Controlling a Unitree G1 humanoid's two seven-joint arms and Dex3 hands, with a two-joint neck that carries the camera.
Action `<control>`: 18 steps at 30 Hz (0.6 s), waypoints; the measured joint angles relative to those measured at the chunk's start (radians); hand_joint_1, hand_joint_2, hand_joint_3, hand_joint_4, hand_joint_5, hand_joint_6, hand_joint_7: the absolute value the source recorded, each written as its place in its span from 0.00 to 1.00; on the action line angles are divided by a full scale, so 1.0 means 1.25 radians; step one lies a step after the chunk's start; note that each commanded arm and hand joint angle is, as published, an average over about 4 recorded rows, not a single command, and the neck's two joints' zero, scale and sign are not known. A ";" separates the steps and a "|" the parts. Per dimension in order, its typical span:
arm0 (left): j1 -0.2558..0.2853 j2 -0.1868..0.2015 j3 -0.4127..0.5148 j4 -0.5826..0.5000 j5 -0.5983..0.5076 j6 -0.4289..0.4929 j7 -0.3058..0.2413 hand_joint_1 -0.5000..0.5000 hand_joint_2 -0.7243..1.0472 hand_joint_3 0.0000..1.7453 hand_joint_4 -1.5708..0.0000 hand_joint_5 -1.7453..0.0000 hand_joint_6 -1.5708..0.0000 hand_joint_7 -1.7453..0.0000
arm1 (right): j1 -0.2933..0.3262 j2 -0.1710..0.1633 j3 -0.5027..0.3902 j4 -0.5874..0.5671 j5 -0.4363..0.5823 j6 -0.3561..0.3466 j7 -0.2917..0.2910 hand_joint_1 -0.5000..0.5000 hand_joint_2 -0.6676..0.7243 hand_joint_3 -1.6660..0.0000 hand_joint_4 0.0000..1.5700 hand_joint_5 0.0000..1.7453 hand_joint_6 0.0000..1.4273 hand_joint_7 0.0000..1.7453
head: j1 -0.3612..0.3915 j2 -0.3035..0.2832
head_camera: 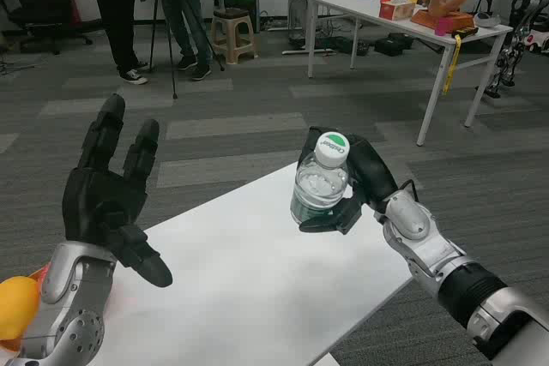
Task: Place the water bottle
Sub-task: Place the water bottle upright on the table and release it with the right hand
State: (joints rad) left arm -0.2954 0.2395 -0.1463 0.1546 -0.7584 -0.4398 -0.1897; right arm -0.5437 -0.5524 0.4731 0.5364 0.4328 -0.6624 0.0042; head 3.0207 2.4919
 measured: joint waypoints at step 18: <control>0.000 0.000 -0.002 0.000 0.000 0.000 0.000 0.04 0.05 0.05 1.00 0.94 1.00 1.00 | 0.000 0.000 -0.009 0.000 0.000 0.000 0.000 0.92 0.27 0.33 0.95 0.67 0.74 0.84 | -0.001 -0.008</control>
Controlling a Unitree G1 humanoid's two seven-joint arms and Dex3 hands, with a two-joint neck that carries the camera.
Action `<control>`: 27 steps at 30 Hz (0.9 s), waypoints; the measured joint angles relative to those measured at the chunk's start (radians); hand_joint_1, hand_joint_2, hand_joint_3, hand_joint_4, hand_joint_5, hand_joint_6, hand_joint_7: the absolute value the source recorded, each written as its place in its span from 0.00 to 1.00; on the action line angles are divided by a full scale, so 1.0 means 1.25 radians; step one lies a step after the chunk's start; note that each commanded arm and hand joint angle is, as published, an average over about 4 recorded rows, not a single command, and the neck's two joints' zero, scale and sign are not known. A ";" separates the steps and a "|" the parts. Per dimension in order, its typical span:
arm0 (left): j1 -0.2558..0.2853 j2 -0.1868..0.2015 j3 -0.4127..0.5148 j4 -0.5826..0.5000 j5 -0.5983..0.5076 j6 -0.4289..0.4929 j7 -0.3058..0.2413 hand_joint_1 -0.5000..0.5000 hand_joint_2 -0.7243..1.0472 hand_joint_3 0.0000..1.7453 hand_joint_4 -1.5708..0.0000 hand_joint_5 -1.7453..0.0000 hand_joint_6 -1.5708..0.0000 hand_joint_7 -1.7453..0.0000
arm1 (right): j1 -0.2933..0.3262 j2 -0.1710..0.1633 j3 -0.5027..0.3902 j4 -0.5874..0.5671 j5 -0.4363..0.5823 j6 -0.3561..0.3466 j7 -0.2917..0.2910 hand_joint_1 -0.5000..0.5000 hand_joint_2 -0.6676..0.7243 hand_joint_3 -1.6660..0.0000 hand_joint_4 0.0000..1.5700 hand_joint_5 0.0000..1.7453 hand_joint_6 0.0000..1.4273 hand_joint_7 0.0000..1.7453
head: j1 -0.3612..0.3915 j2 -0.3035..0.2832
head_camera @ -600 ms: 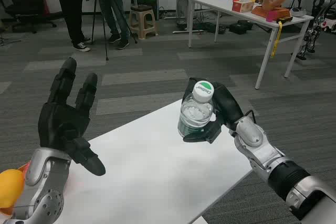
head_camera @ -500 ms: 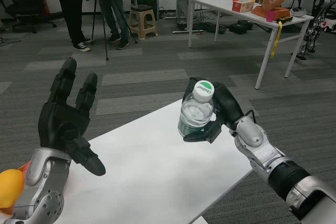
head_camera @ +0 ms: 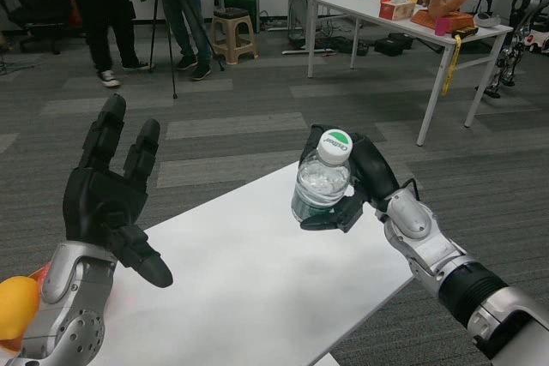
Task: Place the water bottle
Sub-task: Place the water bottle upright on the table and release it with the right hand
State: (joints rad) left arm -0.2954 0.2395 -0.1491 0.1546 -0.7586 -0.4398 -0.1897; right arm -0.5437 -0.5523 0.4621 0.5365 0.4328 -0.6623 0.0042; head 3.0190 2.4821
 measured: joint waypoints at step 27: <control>0.000 0.001 -0.002 0.000 0.000 0.000 0.000 0.04 0.05 0.05 1.00 0.94 1.00 1.00 | -0.003 0.019 -0.001 0.182 0.000 0.001 -0.008 0.92 0.32 0.33 1.00 0.67 0.74 0.84 | -0.011 -0.017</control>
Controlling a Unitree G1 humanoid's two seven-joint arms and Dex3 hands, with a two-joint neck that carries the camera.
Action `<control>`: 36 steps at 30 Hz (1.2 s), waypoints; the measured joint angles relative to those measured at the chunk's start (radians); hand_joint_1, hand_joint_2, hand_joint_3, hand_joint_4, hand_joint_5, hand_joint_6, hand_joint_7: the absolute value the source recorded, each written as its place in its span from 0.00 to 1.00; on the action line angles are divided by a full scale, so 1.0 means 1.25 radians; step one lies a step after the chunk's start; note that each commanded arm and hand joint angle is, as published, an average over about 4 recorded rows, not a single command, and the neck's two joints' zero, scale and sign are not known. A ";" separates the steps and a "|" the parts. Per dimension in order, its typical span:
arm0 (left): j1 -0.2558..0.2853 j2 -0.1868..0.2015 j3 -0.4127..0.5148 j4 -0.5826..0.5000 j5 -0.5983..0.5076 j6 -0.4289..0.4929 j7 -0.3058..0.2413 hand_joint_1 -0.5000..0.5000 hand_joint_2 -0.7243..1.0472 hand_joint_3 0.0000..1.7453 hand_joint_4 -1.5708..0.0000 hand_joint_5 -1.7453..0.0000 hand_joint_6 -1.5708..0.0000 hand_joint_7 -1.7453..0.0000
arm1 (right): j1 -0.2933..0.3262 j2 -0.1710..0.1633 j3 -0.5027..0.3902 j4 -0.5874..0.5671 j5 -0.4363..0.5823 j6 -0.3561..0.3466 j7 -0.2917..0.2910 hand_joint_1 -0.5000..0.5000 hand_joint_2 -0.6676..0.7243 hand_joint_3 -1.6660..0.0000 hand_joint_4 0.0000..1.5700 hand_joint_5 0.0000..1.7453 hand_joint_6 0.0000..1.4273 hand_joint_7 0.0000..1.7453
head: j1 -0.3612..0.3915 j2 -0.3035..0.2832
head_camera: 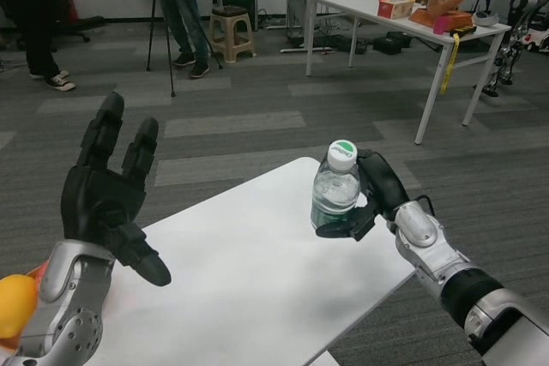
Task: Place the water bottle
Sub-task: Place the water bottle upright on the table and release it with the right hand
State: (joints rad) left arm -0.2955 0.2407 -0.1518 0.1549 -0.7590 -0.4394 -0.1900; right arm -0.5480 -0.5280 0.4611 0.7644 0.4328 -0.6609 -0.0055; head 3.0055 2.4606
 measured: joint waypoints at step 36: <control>-0.002 -0.017 -0.007 0.021 -0.002 0.000 -0.003 0.04 0.05 0.05 1.00 0.94 1.00 1.00 | -0.022 0.159 0.102 0.331 -0.035 -0.028 -0.067 0.92 0.45 0.56 1.00 0.78 0.88 0.88 | -0.044 -0.038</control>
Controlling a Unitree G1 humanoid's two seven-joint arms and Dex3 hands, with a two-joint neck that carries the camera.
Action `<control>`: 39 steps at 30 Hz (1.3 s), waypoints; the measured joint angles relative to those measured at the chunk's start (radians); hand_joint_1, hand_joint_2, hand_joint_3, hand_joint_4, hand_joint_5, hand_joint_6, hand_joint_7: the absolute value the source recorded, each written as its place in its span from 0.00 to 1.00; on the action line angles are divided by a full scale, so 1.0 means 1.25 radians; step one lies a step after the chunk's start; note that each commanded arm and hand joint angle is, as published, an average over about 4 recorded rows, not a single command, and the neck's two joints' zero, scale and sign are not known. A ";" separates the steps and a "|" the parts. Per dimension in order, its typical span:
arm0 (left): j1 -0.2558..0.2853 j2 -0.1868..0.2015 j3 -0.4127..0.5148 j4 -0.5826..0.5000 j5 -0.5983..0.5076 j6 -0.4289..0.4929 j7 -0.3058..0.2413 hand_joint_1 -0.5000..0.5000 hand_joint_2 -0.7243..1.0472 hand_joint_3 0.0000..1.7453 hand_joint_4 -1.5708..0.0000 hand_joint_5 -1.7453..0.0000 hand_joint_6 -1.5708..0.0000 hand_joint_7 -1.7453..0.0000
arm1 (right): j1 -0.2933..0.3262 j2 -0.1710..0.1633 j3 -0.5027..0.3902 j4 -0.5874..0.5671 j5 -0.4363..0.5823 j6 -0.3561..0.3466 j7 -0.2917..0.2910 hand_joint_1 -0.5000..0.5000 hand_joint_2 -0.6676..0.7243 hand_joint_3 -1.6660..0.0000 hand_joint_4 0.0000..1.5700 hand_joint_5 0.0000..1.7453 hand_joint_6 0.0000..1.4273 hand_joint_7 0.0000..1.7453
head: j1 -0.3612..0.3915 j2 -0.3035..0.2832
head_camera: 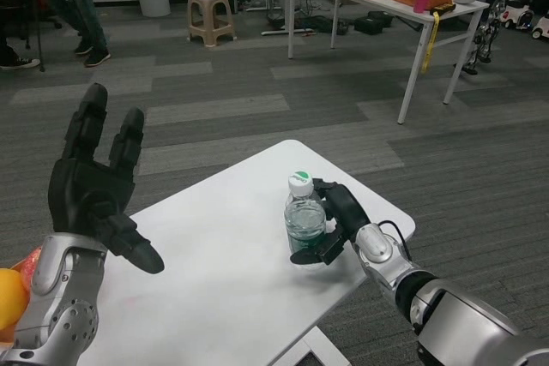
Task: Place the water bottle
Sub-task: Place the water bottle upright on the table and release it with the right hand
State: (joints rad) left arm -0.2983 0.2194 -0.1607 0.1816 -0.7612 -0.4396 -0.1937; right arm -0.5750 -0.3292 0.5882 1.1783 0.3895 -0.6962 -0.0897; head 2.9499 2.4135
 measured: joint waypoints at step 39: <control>0.000 -0.002 0.000 0.000 -0.005 0.000 -0.002 0.04 0.05 0.05 1.00 0.94 1.00 1.00 | 0.022 0.002 -0.047 0.016 0.004 -0.015 -0.008 0.76 0.40 0.83 1.00 0.94 0.92 0.95 | 0.007 -0.005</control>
State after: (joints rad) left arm -0.2983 0.2171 -0.1610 0.1819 -0.7672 -0.4396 -0.1967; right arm -0.5473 -0.3263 0.5301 1.1986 0.3949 -0.7154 -0.1003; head 2.9591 2.4067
